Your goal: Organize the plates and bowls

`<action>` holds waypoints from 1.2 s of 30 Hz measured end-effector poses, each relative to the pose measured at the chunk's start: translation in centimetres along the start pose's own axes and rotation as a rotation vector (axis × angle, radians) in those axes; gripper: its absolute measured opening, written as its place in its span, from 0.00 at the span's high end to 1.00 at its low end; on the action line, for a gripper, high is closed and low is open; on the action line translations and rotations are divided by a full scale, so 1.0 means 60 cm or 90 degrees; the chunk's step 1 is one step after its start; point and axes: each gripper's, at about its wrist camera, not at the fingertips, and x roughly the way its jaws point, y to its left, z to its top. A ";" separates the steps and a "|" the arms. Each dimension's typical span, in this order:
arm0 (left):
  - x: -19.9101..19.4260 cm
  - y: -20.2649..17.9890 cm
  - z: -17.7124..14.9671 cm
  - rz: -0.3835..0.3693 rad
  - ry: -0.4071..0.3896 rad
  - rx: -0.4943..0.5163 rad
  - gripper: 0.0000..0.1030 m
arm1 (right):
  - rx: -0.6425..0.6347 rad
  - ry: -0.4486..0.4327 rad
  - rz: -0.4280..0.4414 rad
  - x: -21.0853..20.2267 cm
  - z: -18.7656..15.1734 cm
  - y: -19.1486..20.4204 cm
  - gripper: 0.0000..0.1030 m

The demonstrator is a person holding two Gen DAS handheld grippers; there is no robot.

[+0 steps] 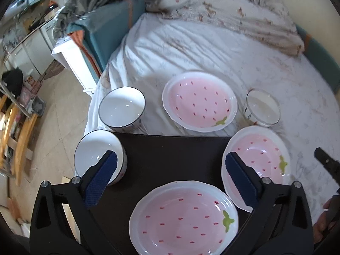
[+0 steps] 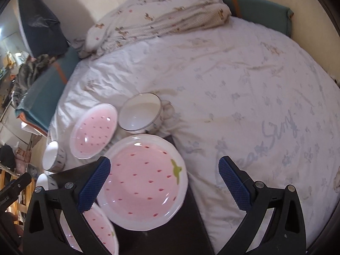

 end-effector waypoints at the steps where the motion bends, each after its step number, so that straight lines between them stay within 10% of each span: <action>1: 0.007 -0.007 0.002 0.007 0.003 0.009 0.03 | 0.007 0.012 0.002 0.009 0.003 -0.008 0.02; 10: 0.080 -0.069 0.025 -0.048 0.054 0.028 0.03 | 0.048 0.112 0.012 0.089 0.011 -0.066 0.05; 12: 0.111 -0.085 0.031 -0.061 0.086 0.037 0.03 | 0.076 0.149 0.032 0.110 0.006 -0.081 0.27; 15: 0.159 -0.103 0.038 -0.085 0.149 0.030 0.28 | 0.155 0.215 0.080 0.146 -0.009 -0.104 0.45; 17: 0.198 -0.114 0.034 -0.103 0.211 0.019 0.65 | 0.195 0.252 0.103 0.166 -0.020 -0.114 0.53; 19: 0.235 -0.122 0.026 -0.135 0.269 -0.004 0.75 | 0.208 0.272 0.103 0.179 -0.027 -0.116 0.63; 27: 0.270 -0.149 0.009 -0.176 0.319 -0.013 0.75 | 0.172 0.298 0.096 0.200 -0.033 -0.096 0.86; 36: 0.276 -0.192 -0.013 -0.216 0.341 0.014 0.74 | 0.193 0.280 0.111 0.190 -0.027 -0.131 0.88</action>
